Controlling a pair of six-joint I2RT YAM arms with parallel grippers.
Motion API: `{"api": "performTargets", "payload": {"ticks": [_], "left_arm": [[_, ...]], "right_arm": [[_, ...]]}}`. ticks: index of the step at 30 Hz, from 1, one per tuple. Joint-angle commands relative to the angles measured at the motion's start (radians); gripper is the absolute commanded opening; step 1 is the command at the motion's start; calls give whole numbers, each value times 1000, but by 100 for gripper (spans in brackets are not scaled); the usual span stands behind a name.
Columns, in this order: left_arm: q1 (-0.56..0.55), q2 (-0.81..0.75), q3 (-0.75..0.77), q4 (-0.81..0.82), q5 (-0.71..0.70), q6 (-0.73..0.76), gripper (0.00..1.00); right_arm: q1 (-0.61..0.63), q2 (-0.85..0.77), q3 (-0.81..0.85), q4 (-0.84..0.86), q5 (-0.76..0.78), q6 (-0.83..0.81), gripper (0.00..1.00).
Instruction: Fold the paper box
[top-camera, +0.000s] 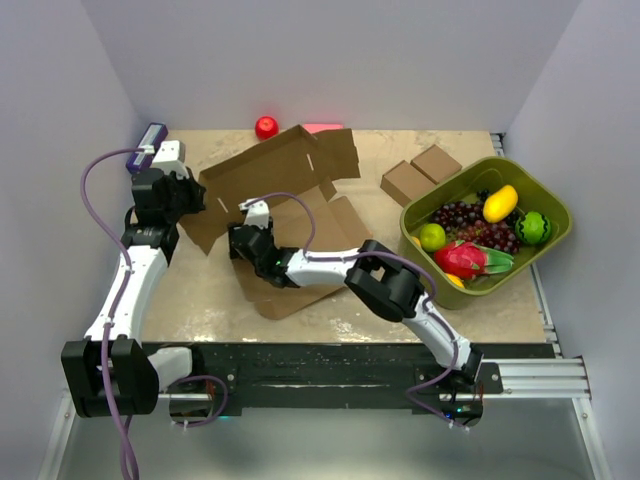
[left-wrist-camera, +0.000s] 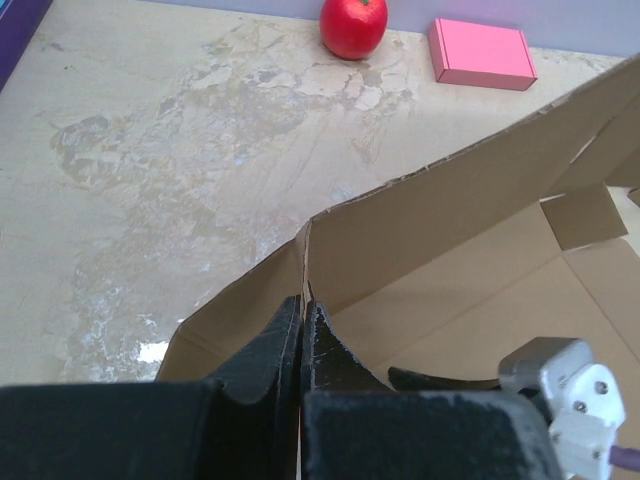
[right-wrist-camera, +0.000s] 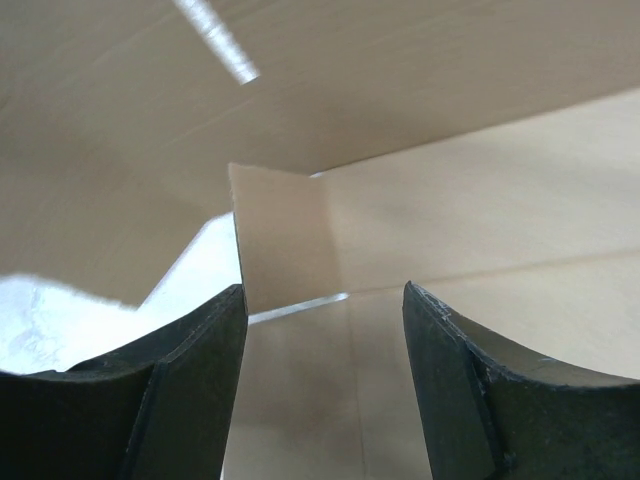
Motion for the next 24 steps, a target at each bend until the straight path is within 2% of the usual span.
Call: {"api": "performTargets", "payload": {"ticks": [1, 17, 20, 23, 24], "left_arm": [[-6, -3, 15, 33, -3, 4, 0], [-19, 16, 18, 39, 34, 34, 0], [-26, 26, 20, 37, 40, 38, 0], [-33, 35, 21, 34, 23, 42, 0], [-36, 37, 23, 34, 8, 44, 0]], "right_arm": [[-25, -69, -36, 60, 30, 39, 65], [-125, -38, -67, -26, 15, 102, 63], [-126, -47, -73, -25, 1, 100, 66], [-128, -86, -108, 3, -19, 83, 74], [-128, -122, -118, 3, -19, 82, 81]]}}
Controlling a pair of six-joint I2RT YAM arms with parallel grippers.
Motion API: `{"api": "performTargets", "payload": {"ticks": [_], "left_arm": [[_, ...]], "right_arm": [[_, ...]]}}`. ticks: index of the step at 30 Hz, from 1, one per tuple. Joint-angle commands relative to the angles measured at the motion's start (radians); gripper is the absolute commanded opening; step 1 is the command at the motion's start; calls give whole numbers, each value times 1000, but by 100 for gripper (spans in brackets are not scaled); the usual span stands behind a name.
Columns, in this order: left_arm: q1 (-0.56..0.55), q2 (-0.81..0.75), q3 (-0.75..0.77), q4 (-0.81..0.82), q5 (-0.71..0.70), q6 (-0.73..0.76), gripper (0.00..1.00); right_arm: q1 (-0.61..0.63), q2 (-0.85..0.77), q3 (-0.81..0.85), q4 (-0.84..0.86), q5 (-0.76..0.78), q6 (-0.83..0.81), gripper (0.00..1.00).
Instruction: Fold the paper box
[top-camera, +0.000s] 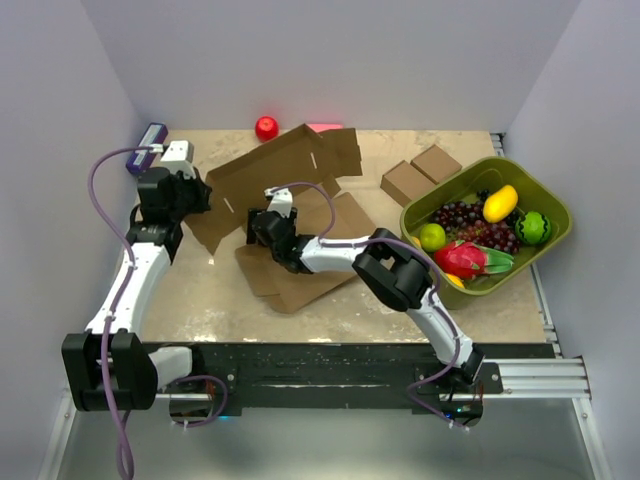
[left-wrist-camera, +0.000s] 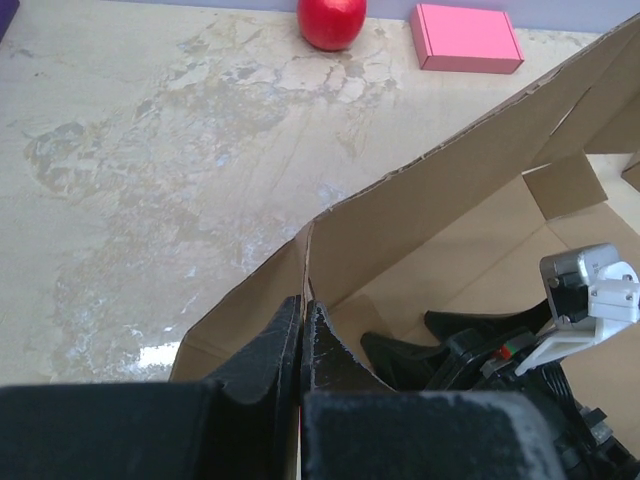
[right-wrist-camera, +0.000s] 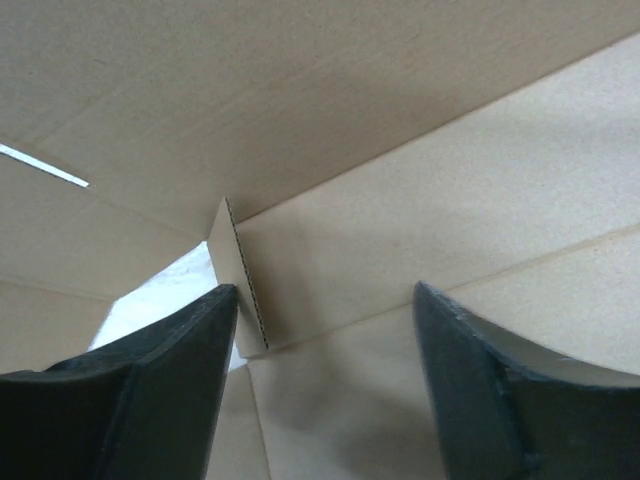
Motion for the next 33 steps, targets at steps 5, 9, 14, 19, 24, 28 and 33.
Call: {"api": "performTargets", "payload": {"ticks": [5, 9, 14, 19, 24, 28, 33], "left_arm": [[-26, 28, 21, 25, -63, 37, 0], [-69, 36, 15, 38, -117, 71, 0], [-127, 30, -3, 58, -183, 120, 0], [-185, -4, -34, 113, -221, 160, 0], [-229, -18, -54, 134, -255, 204, 0], [-261, -21, -62, 142, -286, 224, 0], [-293, -19, -65, 145, -310, 247, 0]], "right_arm": [[-13, -254, -171, -12, -4, 69, 93], [-13, -394, -294, 44, -27, 146, 96], [-39, -564, -410, 149, -87, 241, 99], [-100, -621, -452, 266, -171, 368, 99], [-132, -586, -418, 339, -230, 463, 99], [-164, -554, -414, 393, -244, 521, 99], [-210, -529, -437, 464, -259, 580, 98]]}}
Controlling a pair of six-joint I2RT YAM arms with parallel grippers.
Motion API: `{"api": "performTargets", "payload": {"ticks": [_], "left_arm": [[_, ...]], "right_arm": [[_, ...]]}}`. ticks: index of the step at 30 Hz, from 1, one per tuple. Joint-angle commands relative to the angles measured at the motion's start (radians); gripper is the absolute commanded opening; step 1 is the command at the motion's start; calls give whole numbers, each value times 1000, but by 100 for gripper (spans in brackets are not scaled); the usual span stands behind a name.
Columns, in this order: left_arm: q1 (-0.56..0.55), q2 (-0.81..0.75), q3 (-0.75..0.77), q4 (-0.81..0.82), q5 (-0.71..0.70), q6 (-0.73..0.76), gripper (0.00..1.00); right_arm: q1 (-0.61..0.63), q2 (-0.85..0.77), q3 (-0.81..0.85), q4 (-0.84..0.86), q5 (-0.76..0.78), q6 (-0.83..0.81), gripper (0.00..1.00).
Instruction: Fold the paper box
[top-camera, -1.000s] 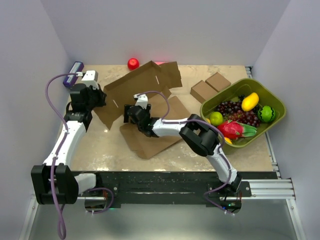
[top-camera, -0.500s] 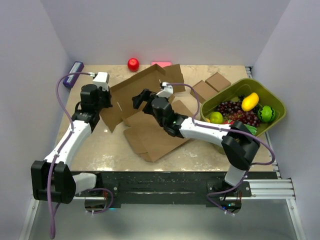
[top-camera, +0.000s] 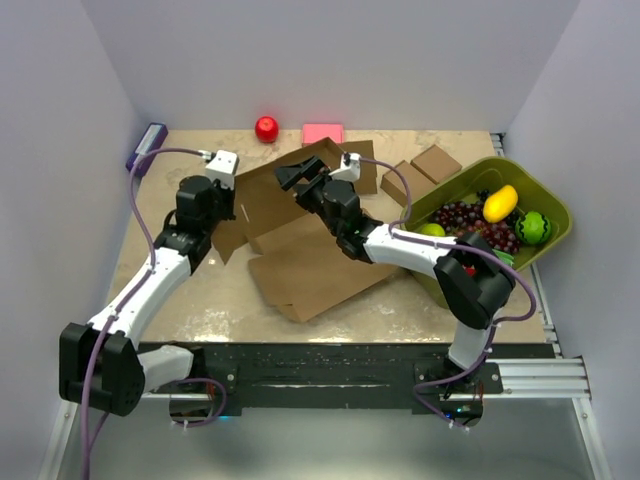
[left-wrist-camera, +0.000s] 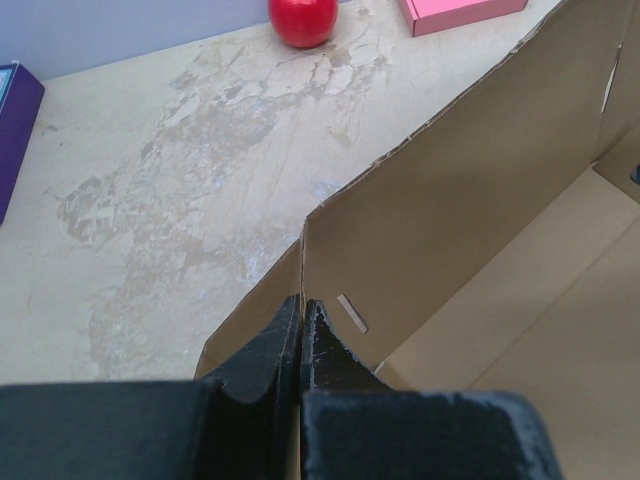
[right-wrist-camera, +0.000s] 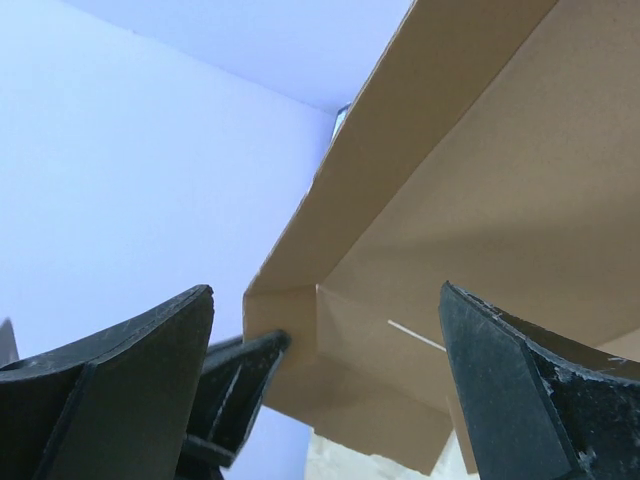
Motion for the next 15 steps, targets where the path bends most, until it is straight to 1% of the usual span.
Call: {"api": "performTargets", "payload": {"ticks": [1, 6, 9, 12, 15], "left_arm": [[-39, -22, -7, 62, -41, 47, 0], [-101, -19, -11, 62, -82, 80, 0], [-121, -22, -16, 65, -100, 88, 0], [-141, -24, -20, 68, -110, 94, 0], [-161, -21, -26, 79, -126, 111, 0]], "right_arm": [[-48, 8, -4, 119, -10, 84, 98], [-87, 19, -7, 140, -5, 76, 97], [-100, 33, 18, 85, 3, 77, 96], [-98, 30, 30, 12, 59, 87, 95], [-98, 28, 8, -1, 96, 102, 93]]}}
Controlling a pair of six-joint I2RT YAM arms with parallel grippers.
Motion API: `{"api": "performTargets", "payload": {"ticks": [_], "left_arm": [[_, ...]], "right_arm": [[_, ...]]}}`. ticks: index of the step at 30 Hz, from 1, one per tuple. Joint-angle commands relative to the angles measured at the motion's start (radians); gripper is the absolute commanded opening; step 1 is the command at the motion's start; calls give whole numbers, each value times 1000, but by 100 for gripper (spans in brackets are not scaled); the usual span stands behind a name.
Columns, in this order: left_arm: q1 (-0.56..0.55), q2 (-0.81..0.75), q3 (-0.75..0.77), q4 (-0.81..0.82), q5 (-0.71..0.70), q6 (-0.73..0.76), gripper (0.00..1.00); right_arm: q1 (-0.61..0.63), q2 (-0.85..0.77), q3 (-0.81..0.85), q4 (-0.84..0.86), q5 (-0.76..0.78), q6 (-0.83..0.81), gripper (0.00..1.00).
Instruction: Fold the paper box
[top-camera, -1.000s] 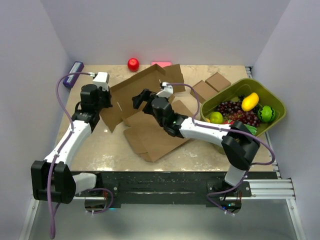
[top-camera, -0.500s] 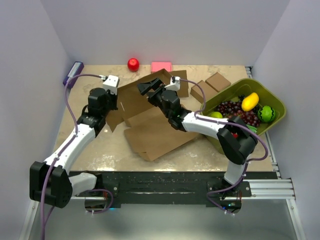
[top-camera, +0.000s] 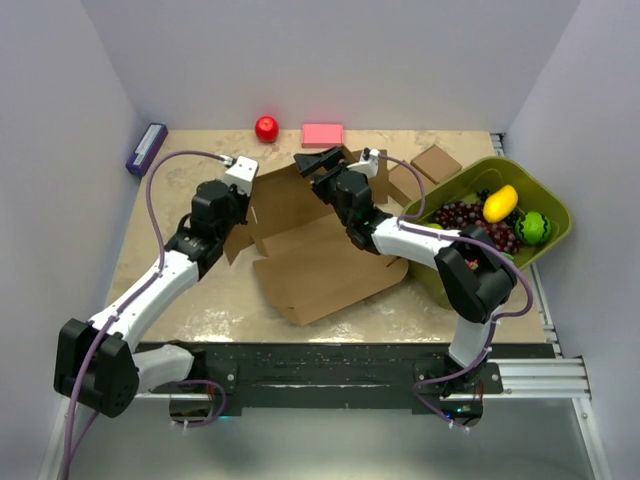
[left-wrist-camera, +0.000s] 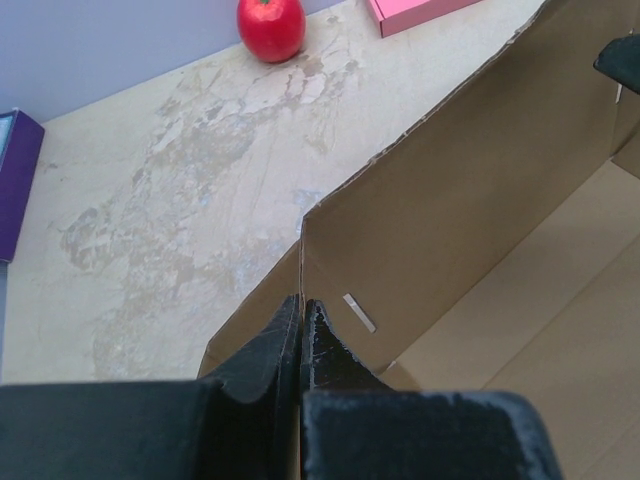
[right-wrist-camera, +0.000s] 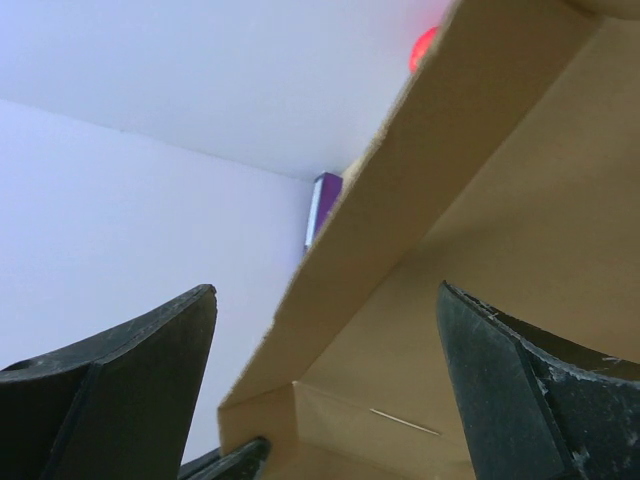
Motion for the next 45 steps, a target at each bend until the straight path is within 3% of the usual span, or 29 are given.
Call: {"api": "performTargets", "payload": {"ticks": [1, 10, 15, 20, 31, 41, 45], "left_arm": [[-34, -16, -16, 61, -37, 44, 0], [-117, -19, -45, 85, -106, 129, 0], [-125, -15, -45, 84, -89, 129, 0], [-126, -9, -36, 73, -26, 120, 2], [-126, 2, -22, 44, 156, 109, 54], [-105, -77, -12, 41, 180, 60, 78], [48, -180, -38, 99, 210, -99, 87]], "right_arm": [[2, -3, 11, -27, 83, 32, 93], [-13, 57, 53, -16, 52, 24, 88], [-13, 52, 7, 2, 55, 35, 72], [-13, 41, -35, 23, 55, 53, 61], [-13, 34, -97, 49, 49, 85, 49], [-19, 34, -125, 63, 46, 90, 40], [-19, 15, -148, 74, 28, 84, 37]]}}
